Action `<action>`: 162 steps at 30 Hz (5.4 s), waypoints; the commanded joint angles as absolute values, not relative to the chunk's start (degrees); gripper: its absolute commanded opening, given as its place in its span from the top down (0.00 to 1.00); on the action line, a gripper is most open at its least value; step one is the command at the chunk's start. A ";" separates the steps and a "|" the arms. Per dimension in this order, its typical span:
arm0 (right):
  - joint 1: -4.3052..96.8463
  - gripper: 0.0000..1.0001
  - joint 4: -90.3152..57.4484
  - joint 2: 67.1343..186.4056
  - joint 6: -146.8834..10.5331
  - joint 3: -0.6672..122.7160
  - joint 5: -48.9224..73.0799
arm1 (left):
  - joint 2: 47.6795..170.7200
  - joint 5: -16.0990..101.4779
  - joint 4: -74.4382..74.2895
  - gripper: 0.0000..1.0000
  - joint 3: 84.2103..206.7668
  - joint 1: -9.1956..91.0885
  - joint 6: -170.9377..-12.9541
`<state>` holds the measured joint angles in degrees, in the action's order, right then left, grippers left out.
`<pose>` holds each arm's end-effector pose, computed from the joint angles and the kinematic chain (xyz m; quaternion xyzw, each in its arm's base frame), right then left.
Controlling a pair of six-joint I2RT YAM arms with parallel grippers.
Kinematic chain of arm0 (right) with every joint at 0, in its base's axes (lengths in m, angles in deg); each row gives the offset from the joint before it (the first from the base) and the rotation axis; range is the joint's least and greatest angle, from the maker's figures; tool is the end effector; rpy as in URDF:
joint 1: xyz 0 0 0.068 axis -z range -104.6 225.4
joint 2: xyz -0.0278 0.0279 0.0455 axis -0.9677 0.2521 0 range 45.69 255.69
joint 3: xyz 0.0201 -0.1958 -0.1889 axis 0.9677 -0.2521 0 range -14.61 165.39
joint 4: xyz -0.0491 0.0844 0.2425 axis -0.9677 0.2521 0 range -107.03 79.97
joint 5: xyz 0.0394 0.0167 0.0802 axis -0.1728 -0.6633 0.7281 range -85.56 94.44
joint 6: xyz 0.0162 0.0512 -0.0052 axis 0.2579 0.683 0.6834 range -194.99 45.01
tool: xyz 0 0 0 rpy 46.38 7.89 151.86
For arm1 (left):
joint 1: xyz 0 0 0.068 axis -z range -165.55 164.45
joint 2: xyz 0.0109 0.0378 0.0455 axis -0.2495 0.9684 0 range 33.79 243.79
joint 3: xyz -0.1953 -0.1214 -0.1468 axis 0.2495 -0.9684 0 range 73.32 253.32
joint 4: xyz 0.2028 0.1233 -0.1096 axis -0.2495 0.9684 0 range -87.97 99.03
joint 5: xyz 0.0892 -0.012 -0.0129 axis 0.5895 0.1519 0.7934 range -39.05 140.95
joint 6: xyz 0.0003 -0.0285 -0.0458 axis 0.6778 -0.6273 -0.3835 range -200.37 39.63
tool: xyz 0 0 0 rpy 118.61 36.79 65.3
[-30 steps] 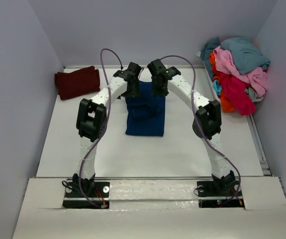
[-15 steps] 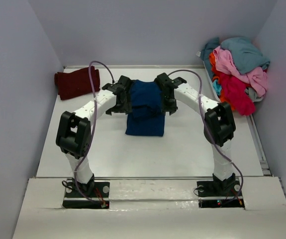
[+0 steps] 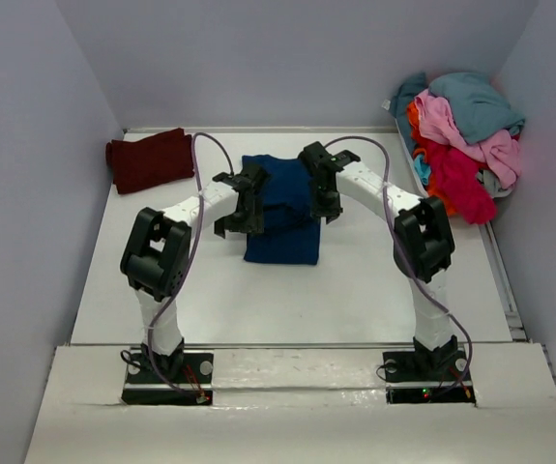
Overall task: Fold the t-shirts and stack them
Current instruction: Fold the folded rectangular tshirt in 1/3 of the way, then grab one side of the 2/3 rectangular tshirt with both arms
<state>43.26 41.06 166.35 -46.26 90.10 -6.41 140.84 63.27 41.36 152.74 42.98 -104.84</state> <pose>0.3732 0.2265 0.2262 -0.0161 0.9858 -0.0107 0.1666 0.3418 -0.1772 0.2053 0.0131 0.9743 0.0055 0.2247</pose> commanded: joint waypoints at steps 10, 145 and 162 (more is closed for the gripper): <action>43.49 0.65 40.45 169.00 -46.34 94.73 -5.32 | 148.40 63.43 39.91 0.16 156.99 43.36 -104.01; 35.93 0.55 40.36 172.86 -49.33 99.47 4.00 | 167.21 76.17 45.89 0.15 197.50 41.87 -103.31; 37.52 0.54 42.03 182.44 -48.19 112.48 -0.57 | 164.40 79.34 44.22 0.15 191.01 41.87 -105.68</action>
